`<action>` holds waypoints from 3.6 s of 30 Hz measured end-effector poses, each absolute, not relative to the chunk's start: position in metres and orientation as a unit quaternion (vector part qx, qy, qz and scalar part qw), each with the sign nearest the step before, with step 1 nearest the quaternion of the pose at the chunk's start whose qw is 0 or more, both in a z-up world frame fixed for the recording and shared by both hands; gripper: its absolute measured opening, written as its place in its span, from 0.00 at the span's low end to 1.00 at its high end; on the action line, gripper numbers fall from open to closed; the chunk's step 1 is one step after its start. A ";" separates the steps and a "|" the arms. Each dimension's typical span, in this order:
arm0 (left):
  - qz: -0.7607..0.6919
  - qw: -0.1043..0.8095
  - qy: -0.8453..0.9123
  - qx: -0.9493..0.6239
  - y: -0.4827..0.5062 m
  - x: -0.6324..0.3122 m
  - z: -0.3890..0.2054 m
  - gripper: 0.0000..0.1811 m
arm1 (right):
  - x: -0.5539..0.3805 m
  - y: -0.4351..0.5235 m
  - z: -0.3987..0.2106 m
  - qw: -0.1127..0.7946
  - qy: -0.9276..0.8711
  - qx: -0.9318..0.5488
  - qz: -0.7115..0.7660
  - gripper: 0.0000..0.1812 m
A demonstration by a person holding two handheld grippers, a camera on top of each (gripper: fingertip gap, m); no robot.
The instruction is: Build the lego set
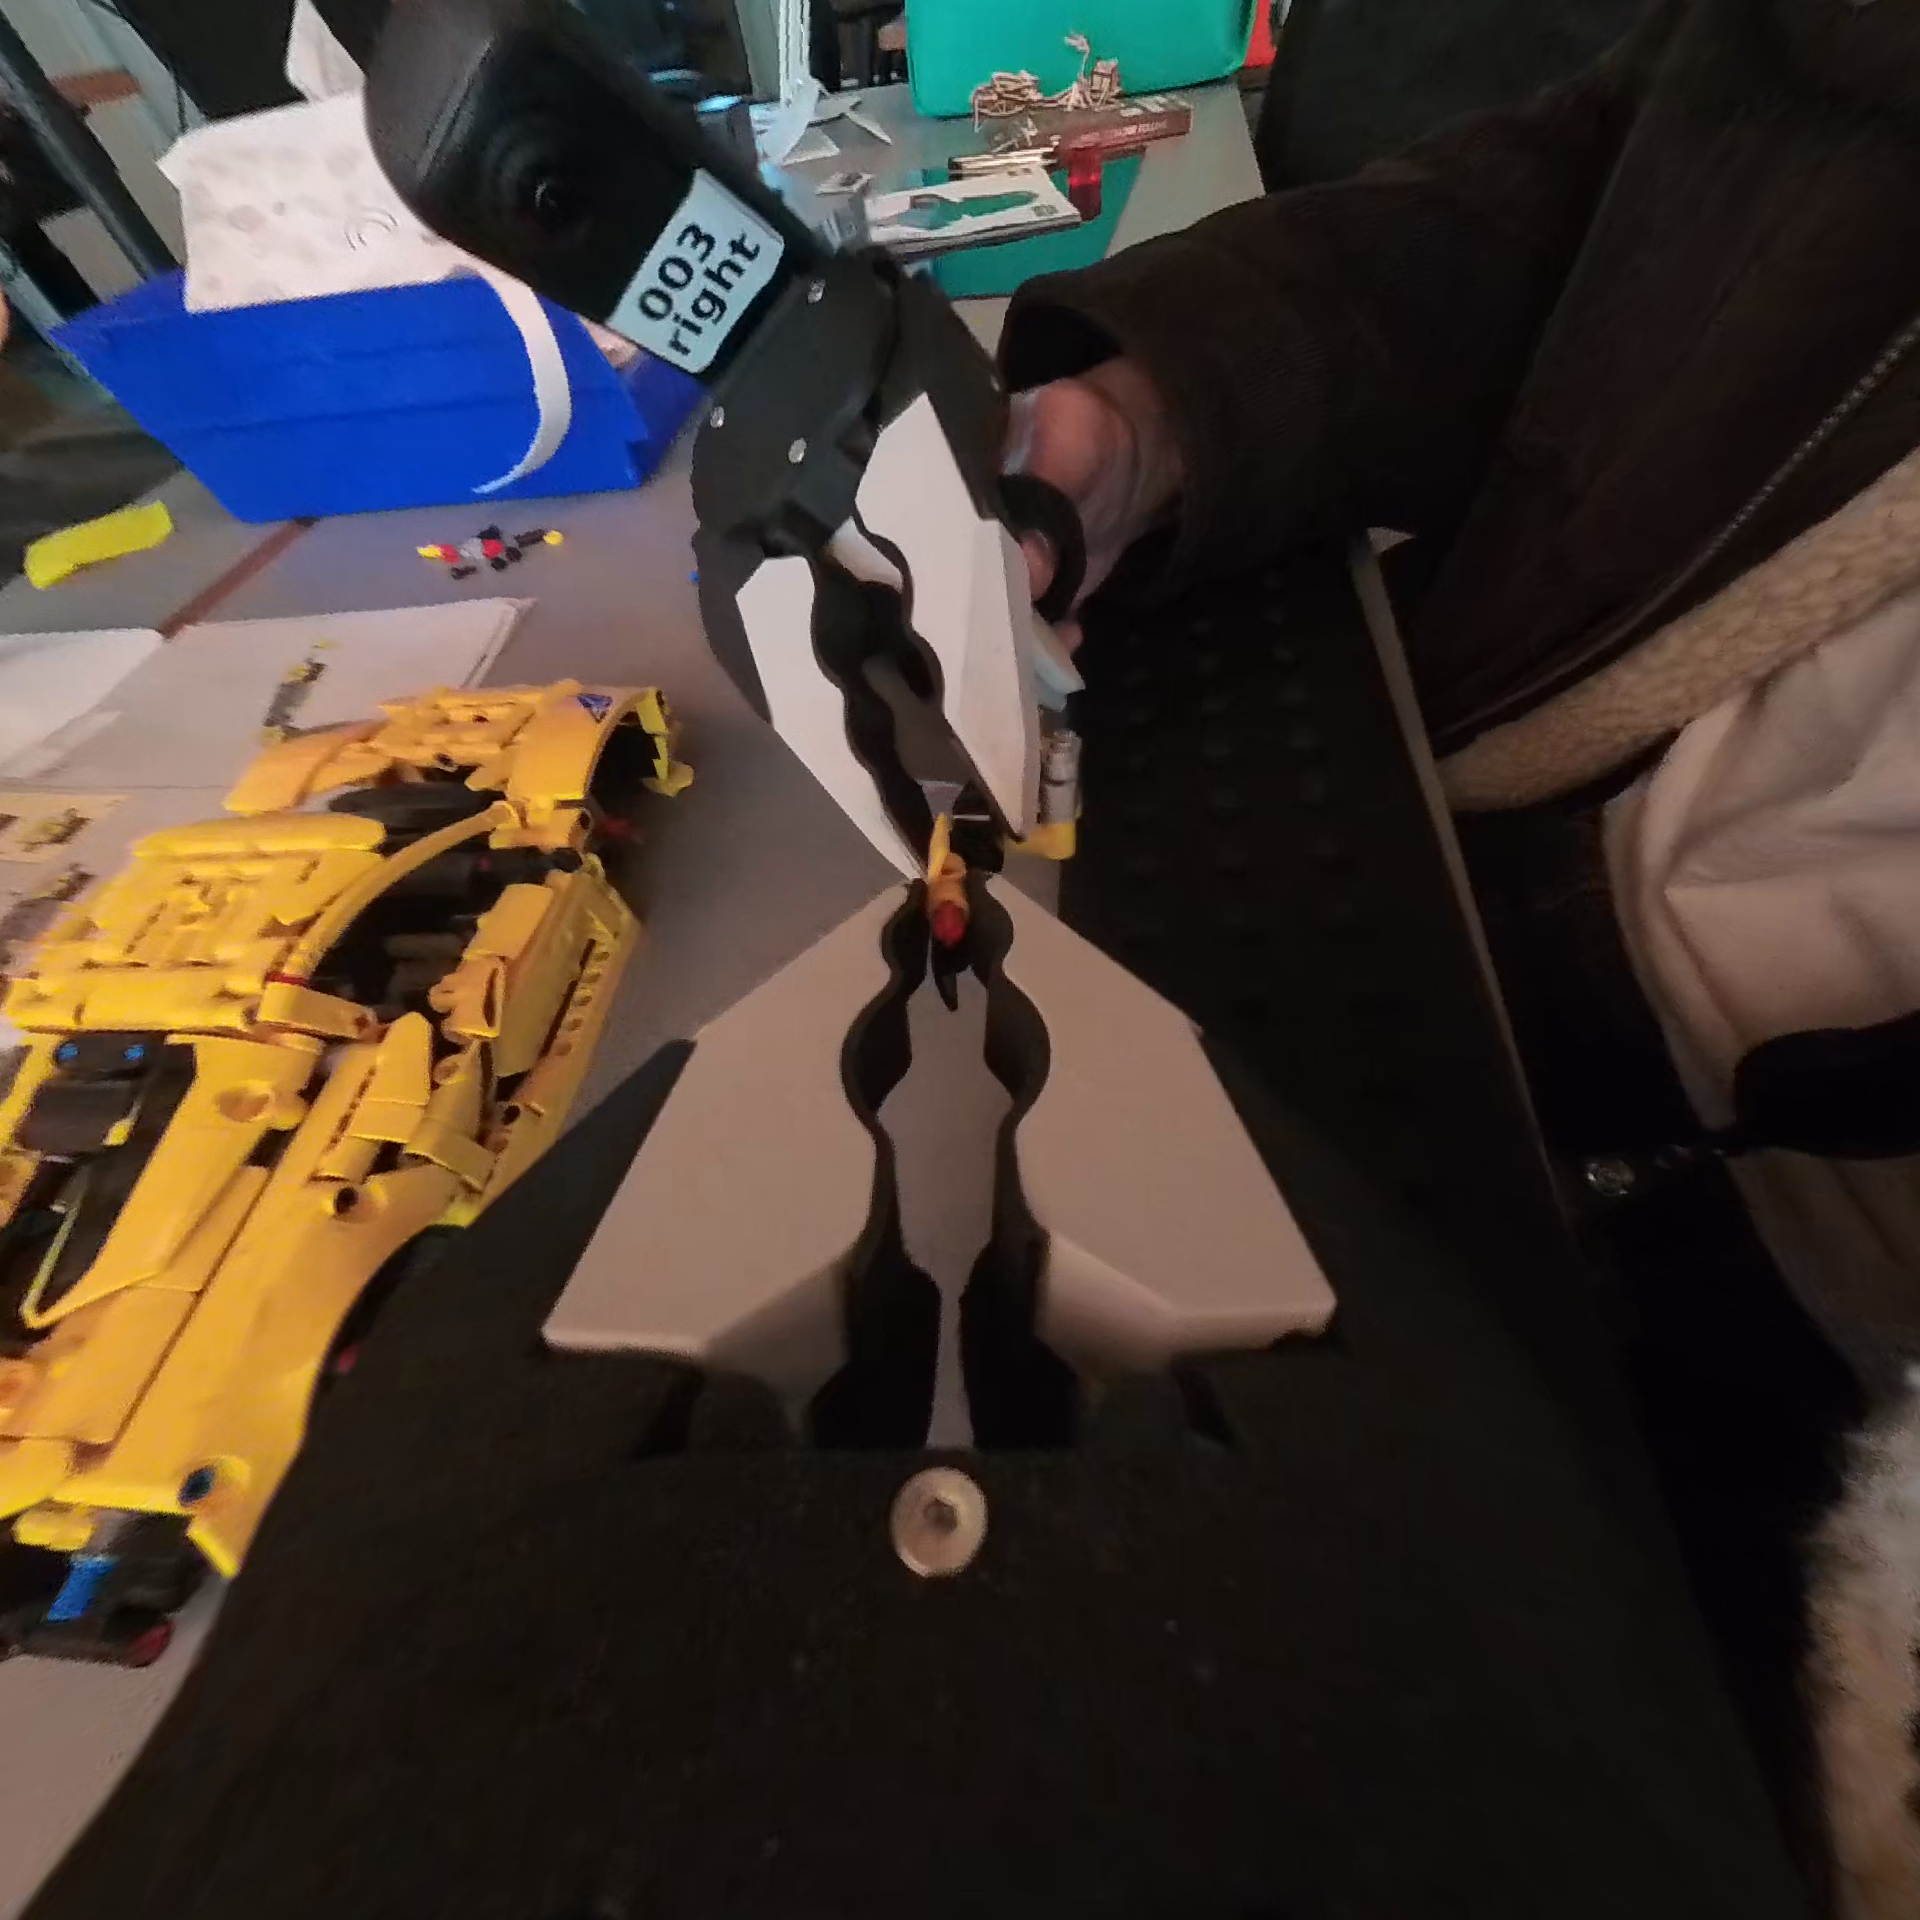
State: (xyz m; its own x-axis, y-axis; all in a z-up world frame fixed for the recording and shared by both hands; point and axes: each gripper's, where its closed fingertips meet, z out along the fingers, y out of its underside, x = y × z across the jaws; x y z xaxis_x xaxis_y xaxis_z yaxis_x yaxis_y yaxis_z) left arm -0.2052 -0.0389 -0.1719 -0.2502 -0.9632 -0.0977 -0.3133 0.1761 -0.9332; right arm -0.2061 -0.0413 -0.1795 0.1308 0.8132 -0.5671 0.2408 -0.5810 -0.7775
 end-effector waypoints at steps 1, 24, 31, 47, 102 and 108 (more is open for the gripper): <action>-0.434 0.368 0.666 -0.482 -0.040 -0.205 -0.173 0.03 | -0.207 -0.043 -0.182 0.256 -0.377 -0.705 0.543 0.09; -0.304 0.423 0.682 -0.514 -0.023 -0.198 -0.195 0.04 | -0.201 -0.017 -0.189 0.319 -0.129 -0.902 0.259 0.38; -0.282 0.439 0.696 -0.493 -0.028 -0.197 -0.195 0.04 | -0.203 -0.026 -0.184 0.275 -0.082 -0.897 0.336 0.36; -0.216 0.469 0.721 -0.462 -0.049 -0.186 -0.195 0.04 | -0.199 -0.044 -0.194 0.230 -0.035 -0.896 0.379 0.26; -0.113 0.497 0.752 -0.419 -0.057 -0.176 -0.209 0.03 | -0.182 -0.055 -0.206 0.306 -0.070 -0.895 0.318 0.20; -0.111 0.490 0.757 -0.417 -0.058 -0.175 -0.212 0.03 | -0.181 -0.057 -0.209 0.298 -0.083 -0.900 0.308 0.20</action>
